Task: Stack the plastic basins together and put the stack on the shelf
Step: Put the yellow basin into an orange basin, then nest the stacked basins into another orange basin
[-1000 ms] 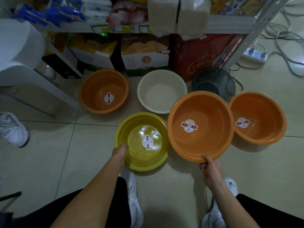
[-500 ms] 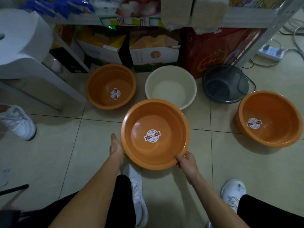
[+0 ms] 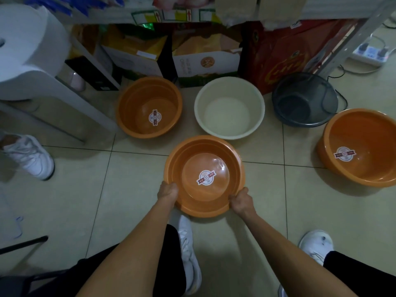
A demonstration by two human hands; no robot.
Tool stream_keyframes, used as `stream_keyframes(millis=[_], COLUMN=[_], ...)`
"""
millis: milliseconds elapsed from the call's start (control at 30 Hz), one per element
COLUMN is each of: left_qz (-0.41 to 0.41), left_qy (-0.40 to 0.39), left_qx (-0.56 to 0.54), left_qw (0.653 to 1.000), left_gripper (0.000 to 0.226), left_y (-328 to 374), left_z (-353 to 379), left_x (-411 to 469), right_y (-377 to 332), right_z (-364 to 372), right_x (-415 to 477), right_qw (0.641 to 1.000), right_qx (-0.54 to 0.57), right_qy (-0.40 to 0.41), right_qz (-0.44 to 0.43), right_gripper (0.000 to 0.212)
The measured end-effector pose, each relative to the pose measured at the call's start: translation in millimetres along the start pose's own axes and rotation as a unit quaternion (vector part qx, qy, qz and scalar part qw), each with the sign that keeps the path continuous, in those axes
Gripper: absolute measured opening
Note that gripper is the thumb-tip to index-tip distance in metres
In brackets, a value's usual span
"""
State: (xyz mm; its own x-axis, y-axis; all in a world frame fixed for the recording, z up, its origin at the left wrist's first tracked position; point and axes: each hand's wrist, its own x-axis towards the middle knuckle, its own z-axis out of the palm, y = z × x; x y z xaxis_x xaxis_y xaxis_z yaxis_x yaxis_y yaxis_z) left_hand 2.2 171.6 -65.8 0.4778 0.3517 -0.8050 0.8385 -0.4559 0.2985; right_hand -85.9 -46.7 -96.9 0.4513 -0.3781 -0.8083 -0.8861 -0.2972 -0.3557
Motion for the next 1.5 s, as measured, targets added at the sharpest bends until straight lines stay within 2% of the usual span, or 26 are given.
stream_keyframes(millis=[133,333,433,500,567,667,800,867,933,1067,1200,1300,1433,1500], left_qz=[0.010,0.067,0.081,0.094,0.111,0.127,0.141,0.145,0.151,0.168,0.183,0.186,0.194,0.203], left_qy=[0.006,-0.067,-0.114,-0.127,-0.128,-0.135,-0.148,-0.153,-0.161,-0.174,-0.196,-0.204,-0.195,-0.185], left_qx=[0.006,0.022,-0.002,-0.013,-0.014,-0.008,-0.004,0.002,0.005,-0.005,-0.015,-0.021,-0.022,-0.009], left_qw=[1.000,0.995,0.990,0.987,0.985,0.983,0.979,0.977,0.975,0.970,0.963,0.961,0.961,0.961], left_gripper=[0.039,0.022,0.022,0.026,0.018,0.010,0.025,0.023,0.020,0.019,0.027,0.028,0.030,0.030], left_y=[0,16,29,36,41,45,47,47,48,54,65,74,86,92], left_z=[8,35,57,74,86,97,100,99,98,99,103,108,120,127], left_x=[-8,-30,-49,-58,-68,-77,-80,-79,-78,-74,-77,-77,-78,-81], right_y=[13,53,81,98,103,115,133,139,143,152,158,157,161,154], right_z=[-6,-51,-85,-107,-131,-173,-232,-256,-276,-296,-304,-304,-298,-296], right_x=[15,28,47,55,52,57,78,92,104,141,176,185,191,178], right_qw=[0.998,0.997,0.997,0.996,0.991,0.946,0.829,0.783,0.754,0.731,0.713,0.717,0.697,0.696], right_qx=[0.054,0.052,0.047,0.066,0.114,0.300,0.533,0.590,0.617,0.627,0.646,0.638,0.657,0.657], right_qy=[0.018,0.028,0.019,0.020,0.032,0.059,0.092,0.110,0.132,0.171,0.187,0.210,0.243,0.261], right_qz=[0.021,0.045,0.054,0.057,0.062,0.108,0.145,0.165,0.181,0.207,0.196,0.189,0.155,0.122], right_gripper=[0.048,0.052,0.046,0.044,0.041,0.030,0.058,0.071,0.070,0.051,0.043,0.006,0.027,0.023])
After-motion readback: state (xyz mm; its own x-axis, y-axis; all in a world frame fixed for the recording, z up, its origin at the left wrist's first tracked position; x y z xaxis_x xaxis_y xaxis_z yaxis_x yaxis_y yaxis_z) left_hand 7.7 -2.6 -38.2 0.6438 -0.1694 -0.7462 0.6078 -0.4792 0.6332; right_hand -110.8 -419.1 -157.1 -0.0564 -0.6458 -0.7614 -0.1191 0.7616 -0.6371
